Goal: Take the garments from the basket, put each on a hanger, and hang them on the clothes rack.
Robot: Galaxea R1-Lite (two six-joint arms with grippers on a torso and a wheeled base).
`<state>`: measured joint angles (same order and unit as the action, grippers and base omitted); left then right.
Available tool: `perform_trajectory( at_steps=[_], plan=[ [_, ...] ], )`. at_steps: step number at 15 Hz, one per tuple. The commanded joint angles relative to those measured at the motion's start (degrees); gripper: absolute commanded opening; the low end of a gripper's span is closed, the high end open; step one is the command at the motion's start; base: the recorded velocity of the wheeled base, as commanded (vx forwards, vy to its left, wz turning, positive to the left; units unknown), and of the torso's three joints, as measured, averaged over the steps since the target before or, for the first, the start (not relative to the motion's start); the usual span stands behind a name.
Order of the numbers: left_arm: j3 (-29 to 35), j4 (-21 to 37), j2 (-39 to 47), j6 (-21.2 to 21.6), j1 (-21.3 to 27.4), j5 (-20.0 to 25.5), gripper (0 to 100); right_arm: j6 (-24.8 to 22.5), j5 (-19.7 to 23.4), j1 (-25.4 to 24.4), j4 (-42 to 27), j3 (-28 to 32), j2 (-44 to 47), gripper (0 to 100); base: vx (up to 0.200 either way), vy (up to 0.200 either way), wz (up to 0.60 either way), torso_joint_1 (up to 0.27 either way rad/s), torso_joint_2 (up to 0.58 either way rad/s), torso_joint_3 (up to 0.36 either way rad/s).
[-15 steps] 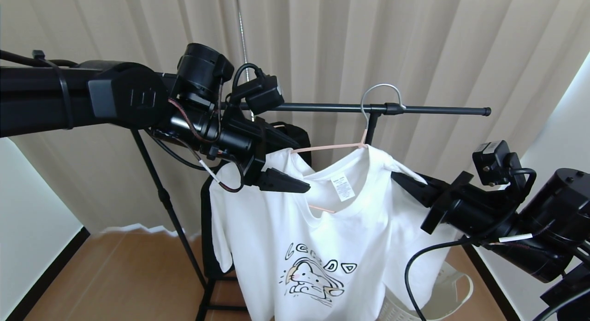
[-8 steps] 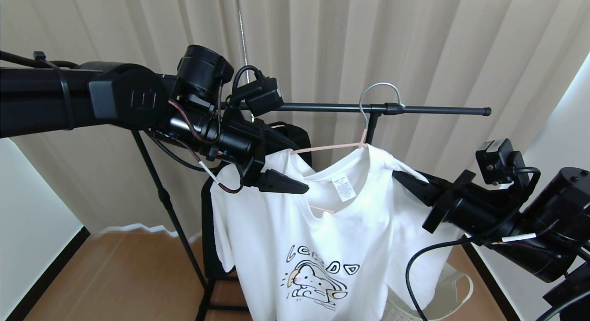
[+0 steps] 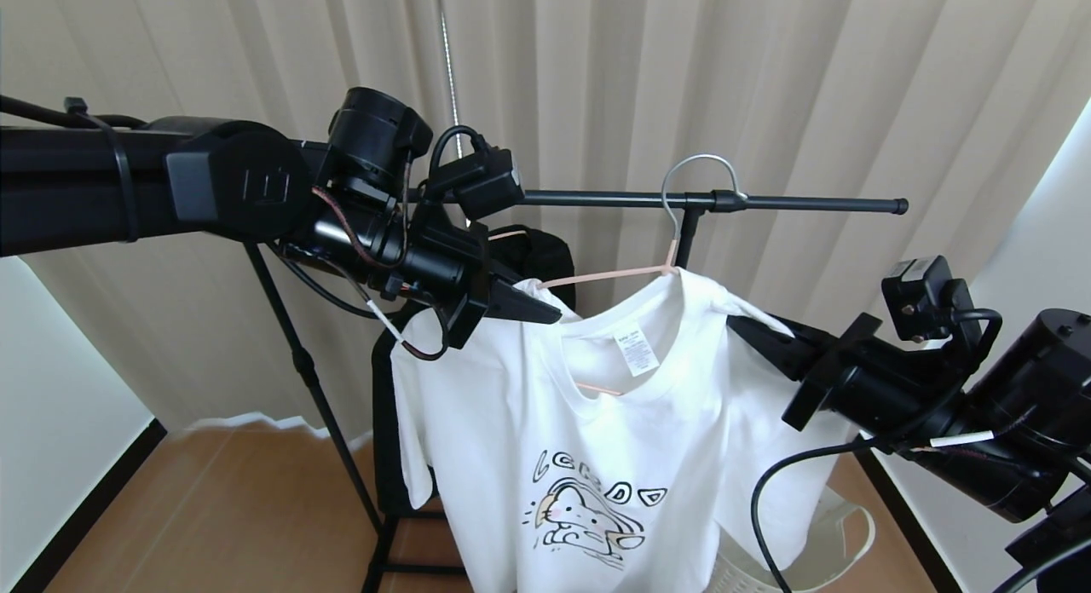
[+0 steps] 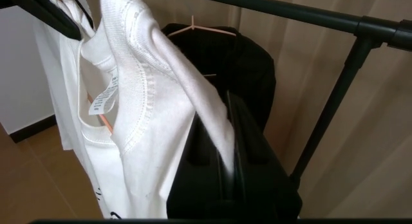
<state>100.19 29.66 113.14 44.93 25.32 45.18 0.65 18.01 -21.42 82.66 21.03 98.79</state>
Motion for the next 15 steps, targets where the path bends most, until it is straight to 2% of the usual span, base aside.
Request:
perform_trajectory(
  at_steps=[1,5,6,7,15],
  plan=[
    [0.00,-0.04,-0.20,-0.02,-0.01,0.00,0,-0.38,0.01,-0.03,0.39,-0.29,-0.18,0,0.000,0.000,0.00,0.000,0.00,0.000],
    [-0.09,-0.04,-0.29,0.07,-0.01,0.00,0,-1.61,0.01,-0.03,-0.93,-0.20,-2.38,0,0.000,0.000,0.00,0.000,0.00,0.000],
    [0.00,-0.13,-0.29,0.07,-0.01,0.00,0,-1.61,-0.08,-0.03,-3.65,0.06,-3.87,0,0.000,0.000,0.00,0.000,0.00,0.000],
    [0.09,-0.30,-0.29,-0.02,-0.01,0.00,0,-1.61,0.01,-0.03,-4.44,-0.02,-4.84,100,0.000,0.000,0.00,0.000,0.00,0.000],
    [0.26,-0.39,-0.82,-0.20,-1.85,0.09,0,-1.96,2.47,2.70,-4.53,-0.20,-4.84,100,0.000,0.000,0.00,0.000,0.00,0.000]
  ],
)
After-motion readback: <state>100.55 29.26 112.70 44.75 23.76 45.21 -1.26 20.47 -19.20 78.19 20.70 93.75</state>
